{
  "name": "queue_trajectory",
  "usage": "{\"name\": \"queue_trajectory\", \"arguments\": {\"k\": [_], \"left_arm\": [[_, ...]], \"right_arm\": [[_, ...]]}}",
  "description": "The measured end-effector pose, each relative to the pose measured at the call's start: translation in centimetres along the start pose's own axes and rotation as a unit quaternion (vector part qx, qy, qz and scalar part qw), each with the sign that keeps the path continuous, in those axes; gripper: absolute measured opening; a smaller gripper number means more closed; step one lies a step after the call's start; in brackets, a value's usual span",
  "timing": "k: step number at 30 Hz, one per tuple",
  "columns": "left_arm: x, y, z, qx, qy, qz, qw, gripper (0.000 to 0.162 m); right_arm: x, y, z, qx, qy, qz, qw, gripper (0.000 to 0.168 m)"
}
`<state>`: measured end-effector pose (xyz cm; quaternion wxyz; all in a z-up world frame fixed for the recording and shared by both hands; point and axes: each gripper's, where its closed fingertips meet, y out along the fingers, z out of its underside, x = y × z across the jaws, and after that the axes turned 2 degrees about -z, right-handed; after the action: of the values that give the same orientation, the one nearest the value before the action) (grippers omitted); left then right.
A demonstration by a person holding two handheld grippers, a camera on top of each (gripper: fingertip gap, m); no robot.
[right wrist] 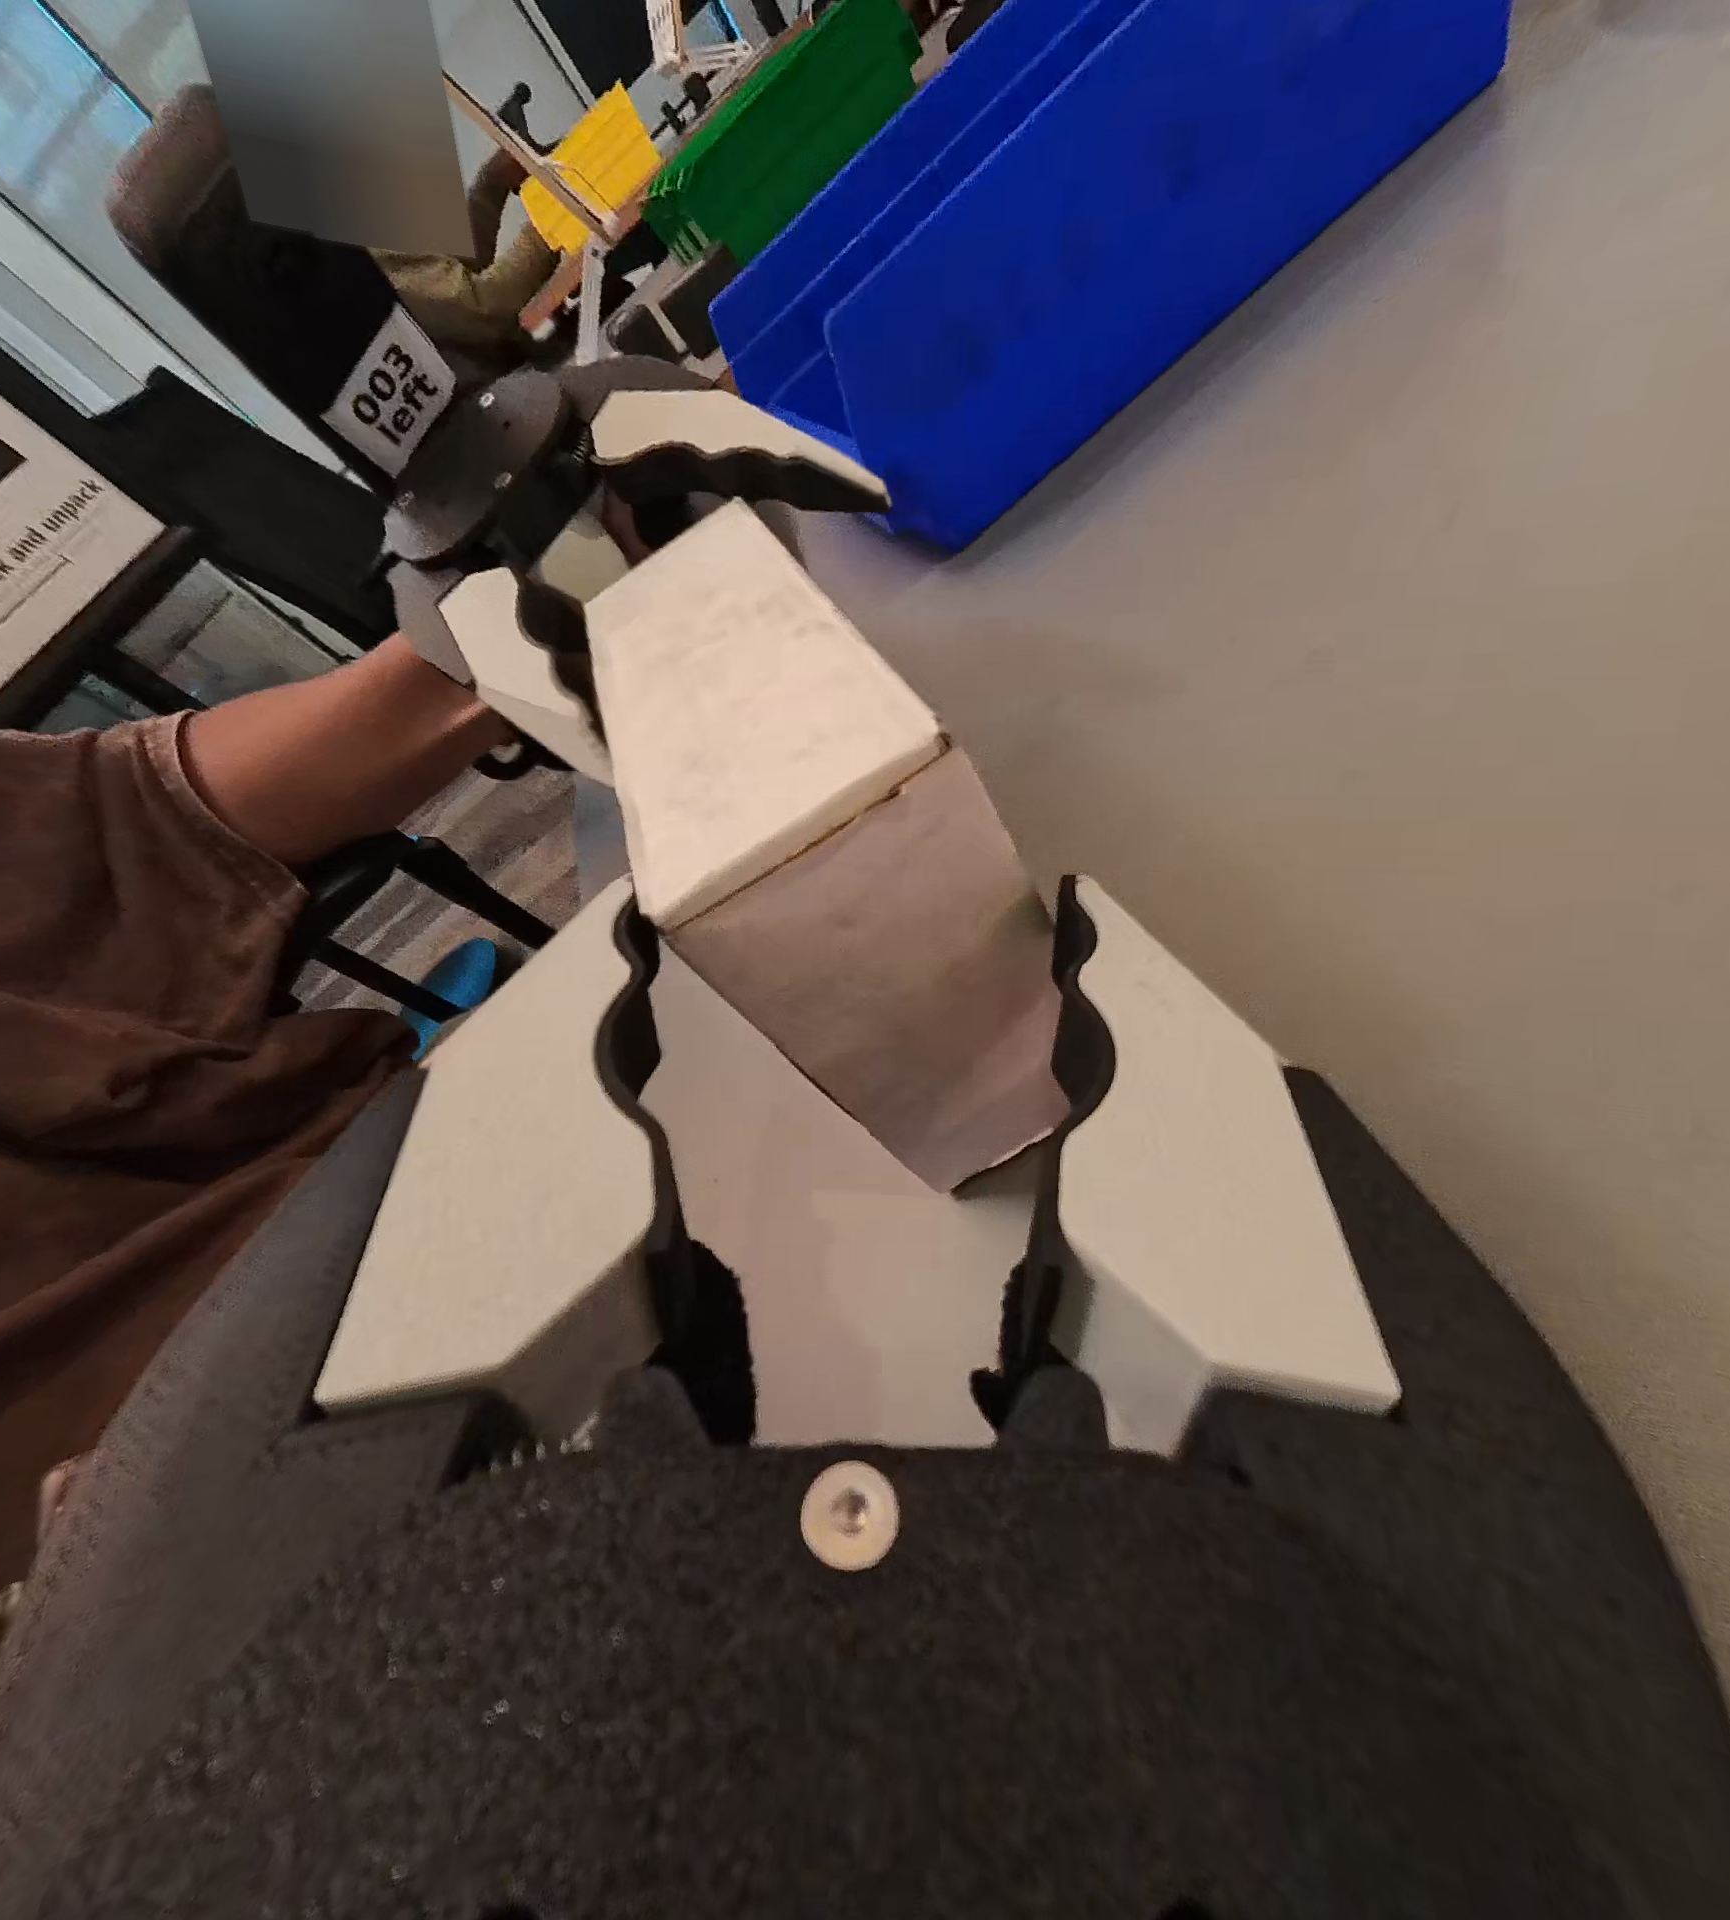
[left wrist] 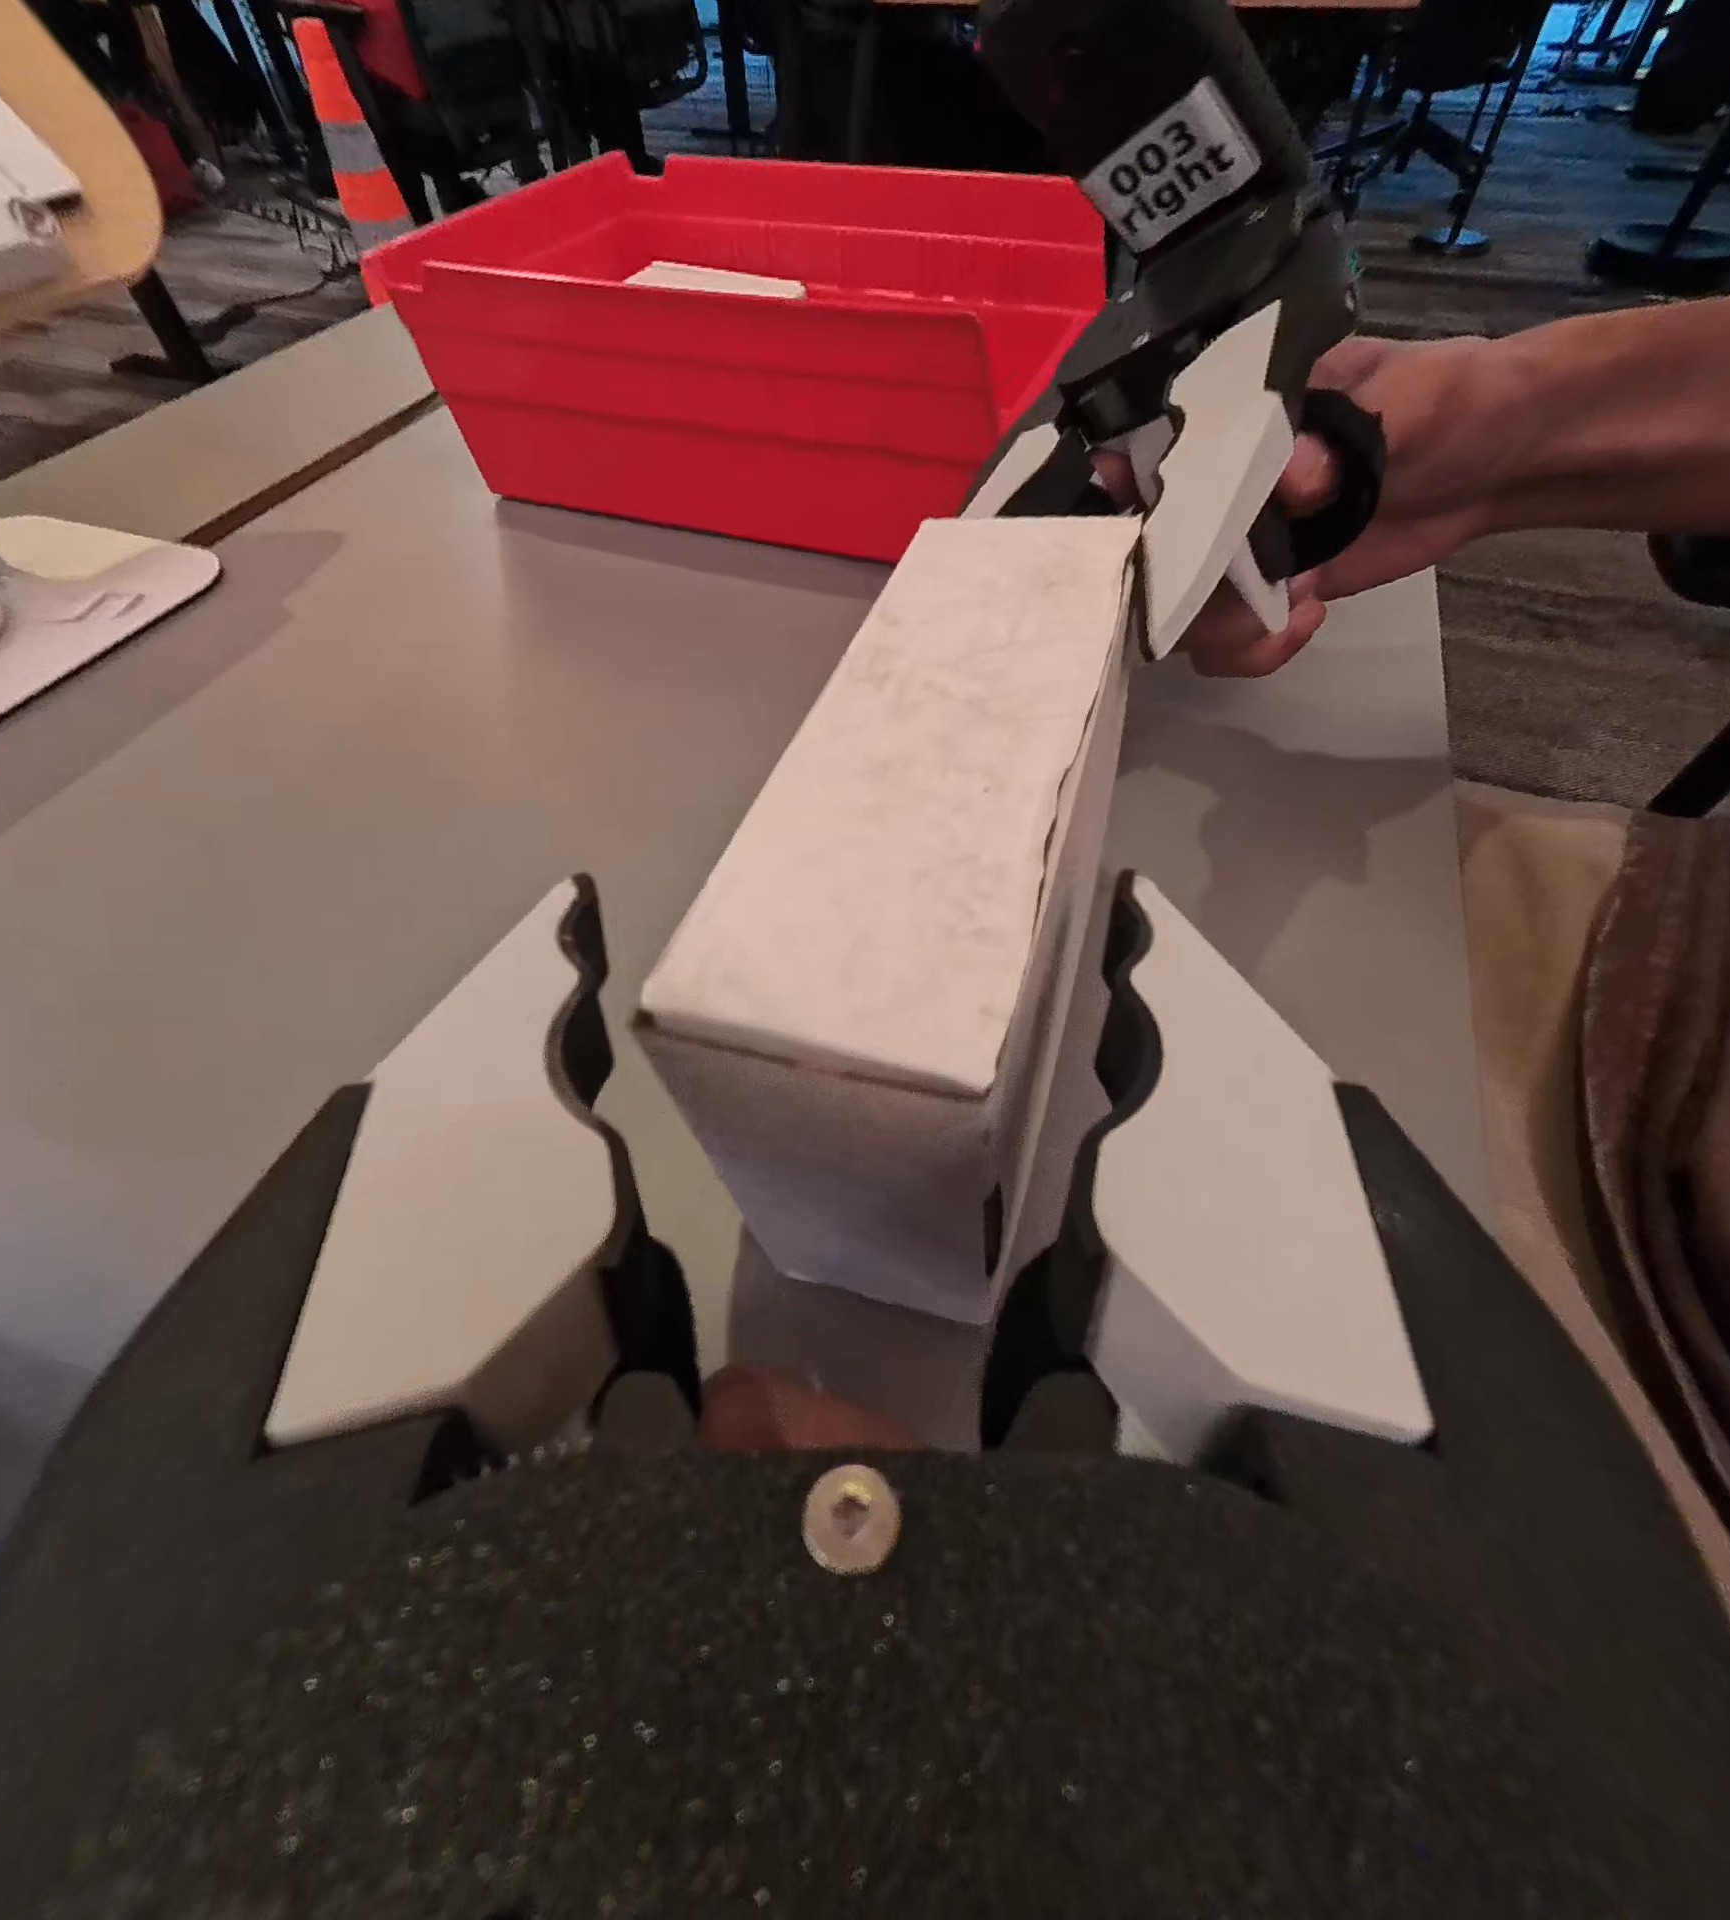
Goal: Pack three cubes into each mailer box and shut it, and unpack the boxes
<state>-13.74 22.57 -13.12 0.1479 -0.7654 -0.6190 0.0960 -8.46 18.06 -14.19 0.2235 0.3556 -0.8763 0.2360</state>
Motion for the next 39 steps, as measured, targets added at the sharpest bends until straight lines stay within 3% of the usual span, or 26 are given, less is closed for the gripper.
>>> {"name": "queue_trajectory", "arguments": {"k": [3, 7, 26, 29, 33, 36, 39], "left_arm": [[0.4, -0.6, 1.1, 0.010, -0.031, 0.008, 0.999, 0.096], [-0.1, 0.3, 2.8, 0.022, -0.049, 0.025, 0.998, 0.077], [-0.2, 1.5, 2.9, 0.034, -0.009, 0.006, 0.999, 0.072], [0.0, 1.7, 2.9, 0.037, -0.003, -0.003, 0.999, 0.071], [0.3, 2.1, 2.8, 0.039, -0.013, -0.024, 0.999, 0.072], [0.4, 2.4, 2.8, 0.044, -0.017, -0.033, 0.998, 0.072], [0.3, 2.6, 2.7, 0.043, -0.019, -0.039, 0.998, 0.072]], "right_arm": [[0.0, 0.0, -0.1, 0.001, 0.001, 0.003, 1.000, 0.076], [0.0, 0.0, -0.1, -0.002, 0.011, 0.004, 1.000, 0.076], [-0.6, -1.0, -1.3, -0.075, 0.099, 0.022, 0.992, 0.086], [-0.7, -1.6, -1.2, -0.049, 0.049, 0.051, 0.996, 0.087], [-0.8, -3.0, -2.6, -0.048, -0.051, 0.172, 0.983, 0.109], [0.6, -3.3, -4.5, -0.016, -0.197, 0.280, 0.939, 0.112], [2.6, -0.7, -5.1, 0.054, -0.323, 0.314, 0.891, 0.108]]}}
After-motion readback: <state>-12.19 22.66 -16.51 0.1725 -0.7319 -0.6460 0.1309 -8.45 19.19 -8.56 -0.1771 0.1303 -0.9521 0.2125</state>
